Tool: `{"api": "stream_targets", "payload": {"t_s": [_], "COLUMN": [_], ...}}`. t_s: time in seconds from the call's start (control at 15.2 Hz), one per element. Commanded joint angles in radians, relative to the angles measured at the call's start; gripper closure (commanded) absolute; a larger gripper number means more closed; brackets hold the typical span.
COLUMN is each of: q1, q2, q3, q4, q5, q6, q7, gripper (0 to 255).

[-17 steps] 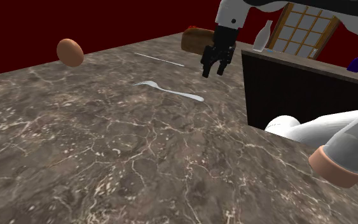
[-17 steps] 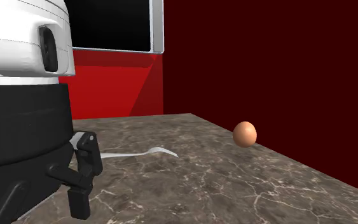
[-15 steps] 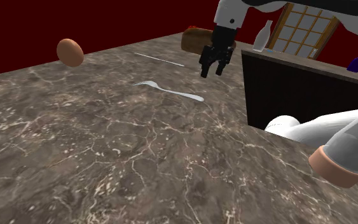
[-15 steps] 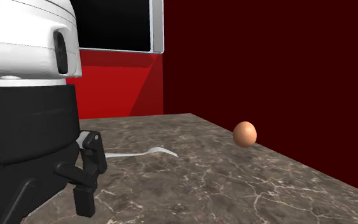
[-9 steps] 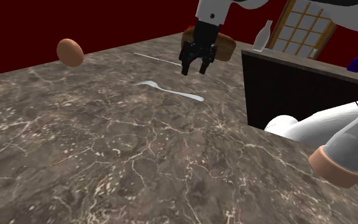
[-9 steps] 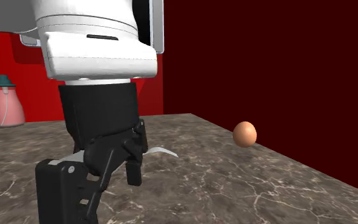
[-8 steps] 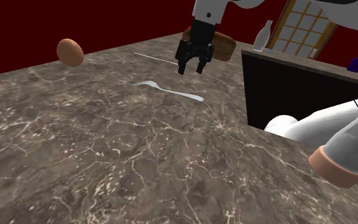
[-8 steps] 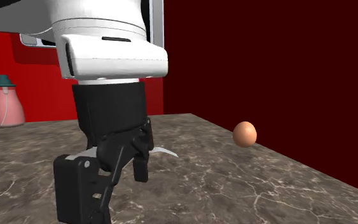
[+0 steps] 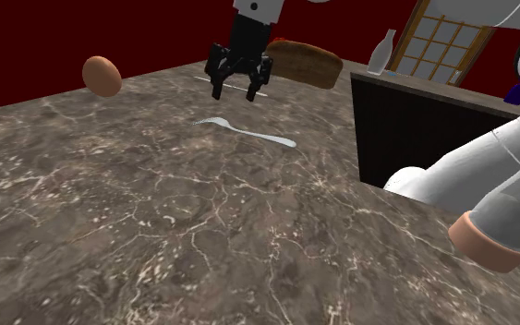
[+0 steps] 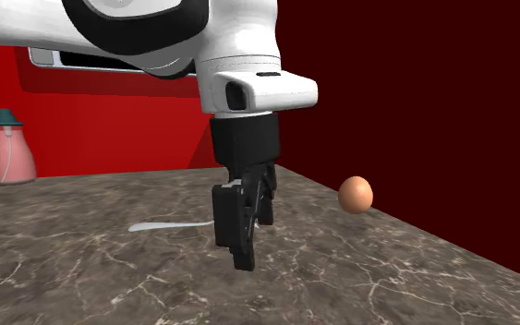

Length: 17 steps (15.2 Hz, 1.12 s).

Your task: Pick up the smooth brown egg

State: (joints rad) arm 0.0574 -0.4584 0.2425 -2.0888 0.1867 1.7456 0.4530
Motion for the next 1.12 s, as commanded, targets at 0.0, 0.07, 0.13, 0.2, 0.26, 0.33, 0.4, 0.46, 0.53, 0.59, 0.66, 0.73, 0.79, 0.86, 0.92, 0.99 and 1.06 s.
{"api": "stream_targets", "payload": {"t_s": [0.0, 0.07, 0.13, 0.2, 0.26, 0.33, 0.4, 0.46, 0.53, 0.59, 0.66, 0.73, 0.79, 0.86, 0.92, 0.99, 1.06], "q1": [0.001, 0.002, 0.002, 0.003, 0.004, 0.005, 0.007, 0.009, 0.012, 0.016, 0.02, 0.026, 0.034, 0.043, 0.054, 0.067, 0.083], "q2": [0.06, 0.089, 0.118, 0.148, 0.179, 0.211, 0.243, 0.277, 0.311, 0.346, 0.382, 0.419, 0.457, 0.497, 0.537, 0.579, 0.623], "q3": [0.031, 0.046, 0.06, 0.074, 0.089, 0.102, 0.116, 0.13, 0.143, 0.155, 0.167, 0.179, 0.189, 0.199, 0.207, 0.215, 0.22], "q4": [0.054, 0.081, 0.11, 0.14, 0.172, 0.205, 0.239, 0.275, 0.313, 0.352, 0.393, 0.436, 0.481, 0.529, 0.58, 0.633, 0.691], "q5": [0.001, -0.002, -0.005, -0.011, -0.017, -0.026, -0.036, -0.047, -0.061, -0.076, -0.093, -0.112, -0.132, -0.154, -0.177, -0.202, -0.227], "q6": [0.027, 0.038, 0.048, 0.058, 0.066, 0.074, 0.081, 0.086, 0.091, 0.094, 0.096, 0.096, 0.095, 0.092, 0.087, 0.079, 0.07], "q7": [0.045, 0.067, 0.09, 0.112, 0.135, 0.159, 0.183, 0.207, 0.231, 0.256, 0.281, 0.307, 0.332, 0.358, 0.383, 0.408, 0.432], "gripper": [0, 0, 0, 0, 0, 0, 0, 0, 0, 0, 0, 0, 0, 0, 0, 0, 0]}}
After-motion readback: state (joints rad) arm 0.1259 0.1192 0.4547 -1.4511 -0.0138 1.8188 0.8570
